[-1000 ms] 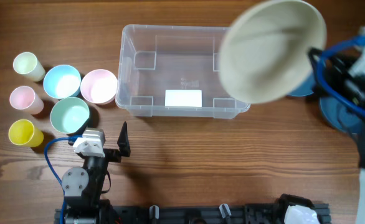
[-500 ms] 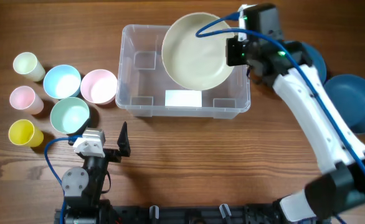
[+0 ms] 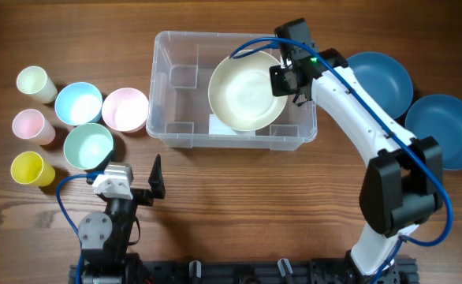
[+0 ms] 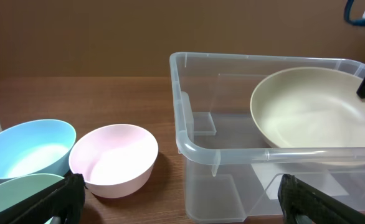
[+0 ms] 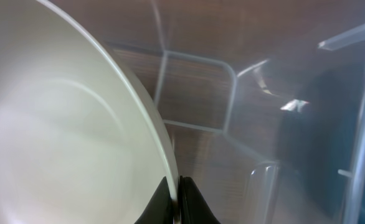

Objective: Pack container
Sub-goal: 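Lift the cream plate and carry it over the clear bin, then lower the cream plate into the bin and open the right gripper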

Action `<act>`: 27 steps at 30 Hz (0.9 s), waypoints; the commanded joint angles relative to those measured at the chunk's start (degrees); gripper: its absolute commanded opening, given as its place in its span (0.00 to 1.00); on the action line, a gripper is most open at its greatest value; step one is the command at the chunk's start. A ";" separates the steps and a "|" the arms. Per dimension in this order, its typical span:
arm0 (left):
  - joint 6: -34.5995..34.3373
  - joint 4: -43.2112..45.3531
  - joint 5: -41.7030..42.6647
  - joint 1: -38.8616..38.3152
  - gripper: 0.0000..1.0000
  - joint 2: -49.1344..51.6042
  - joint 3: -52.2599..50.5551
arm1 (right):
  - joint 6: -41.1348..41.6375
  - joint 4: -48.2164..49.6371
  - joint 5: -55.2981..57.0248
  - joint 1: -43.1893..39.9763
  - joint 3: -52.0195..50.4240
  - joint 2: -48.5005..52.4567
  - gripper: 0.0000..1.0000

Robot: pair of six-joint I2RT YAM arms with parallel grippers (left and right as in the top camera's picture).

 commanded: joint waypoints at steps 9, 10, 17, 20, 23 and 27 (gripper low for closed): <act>0.87 0.20 0.04 -0.37 1.00 -0.42 -0.50 | -0.11 0.17 2.64 0.13 1.84 1.88 0.21; 0.87 0.20 0.04 -0.37 1.00 -0.42 -0.50 | -0.09 0.17 2.64 0.13 1.84 1.88 0.26; 0.87 0.20 0.04 -0.37 1.00 -0.42 -0.50 | -0.09 0.33 2.64 0.13 1.86 1.84 0.32; 0.87 0.20 0.04 -0.37 1.00 -0.42 -0.50 | 0.07 -0.31 2.64 0.13 2.01 0.92 0.33; 0.87 0.20 0.04 -0.37 1.00 -0.42 -0.50 | 2.08 -2.82 2.67 0.13 3.34 -1.33 0.33; 0.87 0.20 0.04 -0.37 1.00 -0.42 -0.50 | 8.07 -8.28 2.93 0.04 6.71 -6.99 0.33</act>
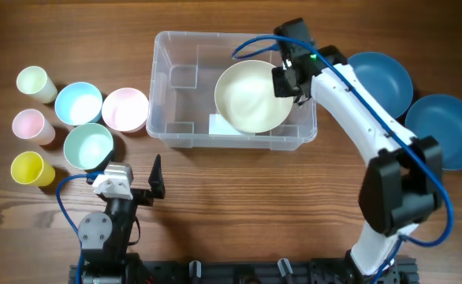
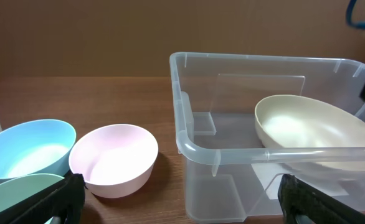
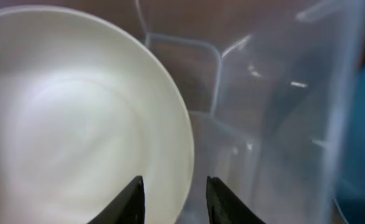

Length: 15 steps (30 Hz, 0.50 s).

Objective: Pack container
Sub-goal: 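Lower the cream plate into the bin and open the right gripper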

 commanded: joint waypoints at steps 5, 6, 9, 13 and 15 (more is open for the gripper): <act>0.90 0.20 0.07 -0.37 1.00 -0.42 -0.50 | 11.02 -8.96 6.03 -4.68 4.83 -16.65 0.33; 0.90 0.20 0.09 -0.37 1.00 -0.42 -0.50 | 11.02 -10.88 6.40 -6.86 4.83 -18.34 0.33; 0.90 0.20 0.09 -0.37 1.00 -0.42 -0.50 | 11.02 -16.20 6.34 -14.91 4.83 -21.16 0.33; 0.90 0.20 0.07 -0.37 1.00 -0.42 -0.50 | 10.75 -19.34 3.02 -30.51 3.21 -21.09 0.34; 0.90 0.20 0.07 -0.37 1.00 -0.42 -0.50 | 9.16 -18.29 -0.26 -36.54 0.63 -21.09 0.36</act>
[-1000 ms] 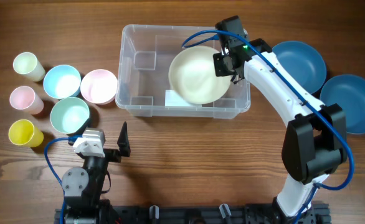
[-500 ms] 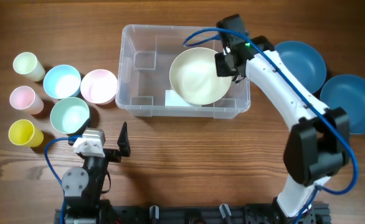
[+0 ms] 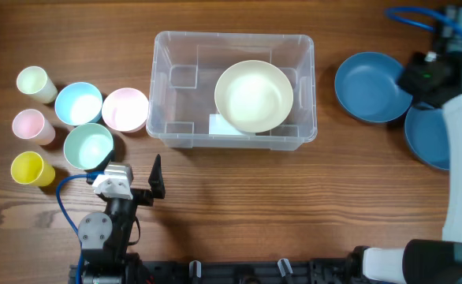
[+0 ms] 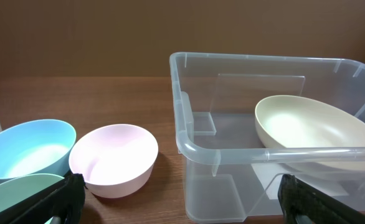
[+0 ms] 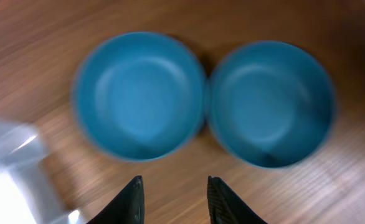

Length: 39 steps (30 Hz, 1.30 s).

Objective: Pack container
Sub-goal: 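Lower the cream plate into the bin and open the right gripper, then move the right gripper to the rim of the teal bowl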

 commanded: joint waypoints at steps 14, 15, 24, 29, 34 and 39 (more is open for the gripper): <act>0.87 0.20 0.09 -0.37 1.00 -0.42 -0.50 | 9.86 25.66 -14.69 -8.98 -31.76 0.39 0.37; 0.87 0.20 0.07 -0.37 1.00 -0.42 -0.50 | 11.17 27.02 -14.69 -8.98 -33.27 0.44 0.36; 0.87 0.20 0.07 -0.37 1.00 -0.42 -0.50 | 17.88 40.39 -16.17 -8.96 -42.10 0.44 0.36; 0.87 0.20 0.07 -0.37 1.00 -0.42 -0.50 | 21.73 44.00 -16.15 -8.96 -42.27 2.32 0.36; 0.87 0.20 0.07 -0.37 1.00 -0.42 -0.50 | 22.77 47.95 -16.79 -8.98 -42.27 7.37 0.36; 0.87 0.20 0.07 -0.37 1.00 -0.42 -0.50 | 23.67 51.06 -17.00 -8.96 -42.27 9.33 0.36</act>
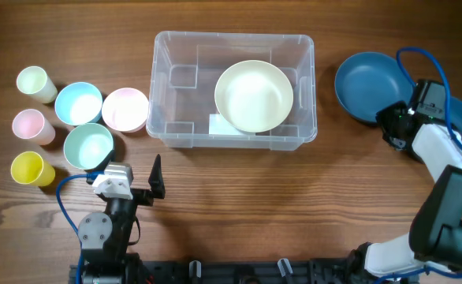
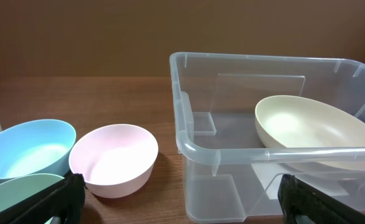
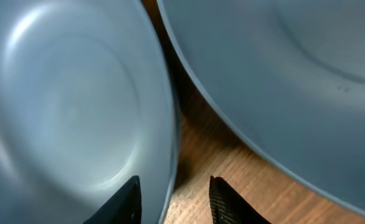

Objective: Pack container
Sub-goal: 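Move the right gripper to the rim of the teal bowl, then grasp the teal bowl and place it onto the cream plate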

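Observation:
A clear plastic container [image 1: 168, 87] stands at the table's middle back, with a cream bowl [image 1: 254, 95] lying in its right half. Two blue bowls sit to its right: one near [image 1: 365, 75], one farther right, partly hidden by the arm. My right gripper [image 1: 394, 128] is low at the near blue bowl's lower right edge. In the right wrist view it [image 3: 174, 199] is open, one finger over the bowl [image 3: 70, 106], the other outside, the rim between them. My left gripper [image 2: 176, 199] rests open near the table's front, facing the container [image 2: 189, 149].
Left of the container sit a pink bowl [image 1: 125, 109], a light blue bowl [image 1: 79, 102] and a mint bowl [image 1: 88, 146]. Farther left stand three small cups: cream [image 1: 35, 82], pink [image 1: 31, 125], yellow [image 1: 30, 168].
My right gripper has come down from high over the two blue bowls to the rim of the nearer one, its open fingers now either side of that rim. Left arm unchanged.
My right gripper held the cream bowl by its rim, tilted inside the container. Then the bowl lay flat in the container and the gripper was open beside it. After that the gripper was high above the blue bowls, and now it straddles one's rim.

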Action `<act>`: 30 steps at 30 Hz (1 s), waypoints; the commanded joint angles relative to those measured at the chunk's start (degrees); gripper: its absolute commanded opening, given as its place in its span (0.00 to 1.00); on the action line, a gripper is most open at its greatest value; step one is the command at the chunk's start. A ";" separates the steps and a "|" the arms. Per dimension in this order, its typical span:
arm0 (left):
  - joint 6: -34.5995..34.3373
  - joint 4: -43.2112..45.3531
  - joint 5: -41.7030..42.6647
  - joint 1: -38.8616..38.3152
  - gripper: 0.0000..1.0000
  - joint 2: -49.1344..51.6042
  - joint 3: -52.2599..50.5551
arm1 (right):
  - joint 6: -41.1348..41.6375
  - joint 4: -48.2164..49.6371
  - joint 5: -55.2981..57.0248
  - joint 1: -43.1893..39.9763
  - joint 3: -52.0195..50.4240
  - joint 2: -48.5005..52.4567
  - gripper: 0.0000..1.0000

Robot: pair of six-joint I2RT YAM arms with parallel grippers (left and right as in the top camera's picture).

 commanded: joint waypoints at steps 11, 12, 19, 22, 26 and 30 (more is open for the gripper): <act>0.87 0.20 0.07 -0.37 1.00 -0.42 -0.50 | 0.50 1.77 -0.48 0.20 -0.26 0.85 0.26; 0.87 0.20 0.07 -0.37 1.00 -0.42 -0.50 | 0.48 1.77 -0.46 0.20 -0.26 0.85 0.26; 0.87 0.20 0.07 -0.37 1.00 -0.42 -0.50 | -1.84 0.68 2.01 0.22 -0.28 0.85 0.20; 0.87 0.20 0.07 -0.37 1.00 -0.42 -0.50 | -2.78 0.59 1.90 0.22 -0.28 0.85 0.11; 0.87 0.20 0.07 -0.37 1.00 -0.42 -0.50 | -3.32 0.52 1.79 0.22 -0.28 0.85 0.07; 0.87 0.20 0.09 -0.37 0.99 -0.42 -0.50 | -3.34 0.59 1.77 0.22 -0.28 0.85 0.07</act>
